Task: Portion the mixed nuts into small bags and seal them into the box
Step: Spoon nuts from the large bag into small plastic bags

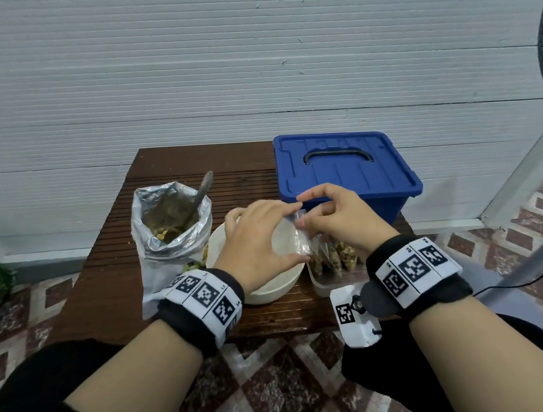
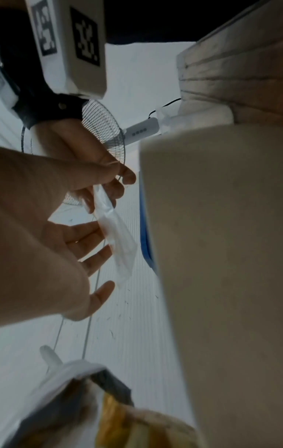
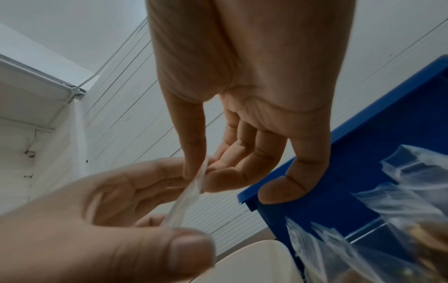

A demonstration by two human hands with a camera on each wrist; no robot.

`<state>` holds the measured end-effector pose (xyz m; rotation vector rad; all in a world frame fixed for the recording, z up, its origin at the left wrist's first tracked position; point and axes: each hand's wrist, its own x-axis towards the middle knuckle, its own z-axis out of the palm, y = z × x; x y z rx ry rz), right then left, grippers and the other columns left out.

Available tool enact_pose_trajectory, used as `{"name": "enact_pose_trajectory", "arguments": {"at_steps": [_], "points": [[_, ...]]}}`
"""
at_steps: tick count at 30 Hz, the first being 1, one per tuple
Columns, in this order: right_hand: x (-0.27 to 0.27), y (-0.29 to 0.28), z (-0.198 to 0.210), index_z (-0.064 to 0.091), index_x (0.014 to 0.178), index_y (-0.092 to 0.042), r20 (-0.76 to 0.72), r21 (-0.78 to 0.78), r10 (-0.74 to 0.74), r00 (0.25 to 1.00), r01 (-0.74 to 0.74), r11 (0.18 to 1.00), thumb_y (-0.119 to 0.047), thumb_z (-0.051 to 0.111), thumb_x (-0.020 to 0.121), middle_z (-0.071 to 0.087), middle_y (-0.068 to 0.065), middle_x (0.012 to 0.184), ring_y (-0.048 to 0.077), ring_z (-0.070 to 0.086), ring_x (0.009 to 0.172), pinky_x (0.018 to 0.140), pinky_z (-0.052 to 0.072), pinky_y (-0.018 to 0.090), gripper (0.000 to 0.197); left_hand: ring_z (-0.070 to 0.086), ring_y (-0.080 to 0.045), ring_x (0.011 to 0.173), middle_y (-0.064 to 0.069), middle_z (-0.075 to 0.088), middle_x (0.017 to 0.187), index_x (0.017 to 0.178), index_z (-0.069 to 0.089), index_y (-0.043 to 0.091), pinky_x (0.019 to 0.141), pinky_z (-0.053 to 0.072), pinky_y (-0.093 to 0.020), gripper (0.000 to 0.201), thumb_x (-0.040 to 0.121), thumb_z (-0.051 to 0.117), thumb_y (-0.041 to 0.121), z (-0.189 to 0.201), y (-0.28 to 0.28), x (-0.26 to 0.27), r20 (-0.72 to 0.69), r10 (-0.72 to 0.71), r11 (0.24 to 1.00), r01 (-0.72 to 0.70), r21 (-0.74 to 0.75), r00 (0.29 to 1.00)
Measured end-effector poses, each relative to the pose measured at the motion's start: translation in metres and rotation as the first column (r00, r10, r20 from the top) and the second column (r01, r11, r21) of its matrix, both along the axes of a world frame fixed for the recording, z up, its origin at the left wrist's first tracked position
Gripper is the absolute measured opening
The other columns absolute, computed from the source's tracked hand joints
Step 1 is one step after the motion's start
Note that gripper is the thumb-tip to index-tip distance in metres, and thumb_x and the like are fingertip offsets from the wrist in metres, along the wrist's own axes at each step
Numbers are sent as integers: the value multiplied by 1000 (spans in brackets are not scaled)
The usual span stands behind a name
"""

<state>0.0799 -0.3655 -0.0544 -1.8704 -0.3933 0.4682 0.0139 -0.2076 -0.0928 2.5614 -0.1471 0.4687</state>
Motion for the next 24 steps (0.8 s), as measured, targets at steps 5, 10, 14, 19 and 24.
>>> {"name": "enact_pose_trajectory", "arguments": {"at_steps": [5,10,14,19,24], "points": [[0,0,4,56,116,-21,-70,37,-11,998,14,999,-20,69,86,74,6,88,13,68,72,72,54,33,33,39,0,123,24,50,123,125,51,40,100,15,-27,69,64,78,56,3,2,1,-38,53,992,-57,-111,998],[2,-6,6,55,117,-22,-37,-23,33,999,-34,999,-5,66,84,75,0,85,14,70,83,74,57,32,38,48,-2,118,25,54,114,116,54,43,109,28,-44,59,65,82,48,7,4,0,-44,36,959,-47,-278,998],[1,-4,4,57,114,-17,-12,-27,-3,1000,2,1000,0,67,81,74,1,76,10,69,76,71,57,30,38,45,0,121,26,51,116,125,54,40,111,25,-39,73,59,82,54,7,3,-1,-84,16,969,-36,-245,996],[2,-4,3,57,112,-17,-21,5,-37,999,37,999,-5,69,82,73,1,76,13,69,77,79,58,41,35,40,4,121,24,53,122,132,49,39,101,14,-25,75,65,76,58,8,2,-2,-73,50,981,-63,-186,996],[3,-2,1,58,112,-19,-30,9,-53,998,53,999,-8,71,82,72,0,74,12,70,81,80,58,44,35,49,5,107,28,56,104,118,55,40,102,24,-29,63,64,64,71,8,1,-4,-46,65,979,-73,-188,997]]}}
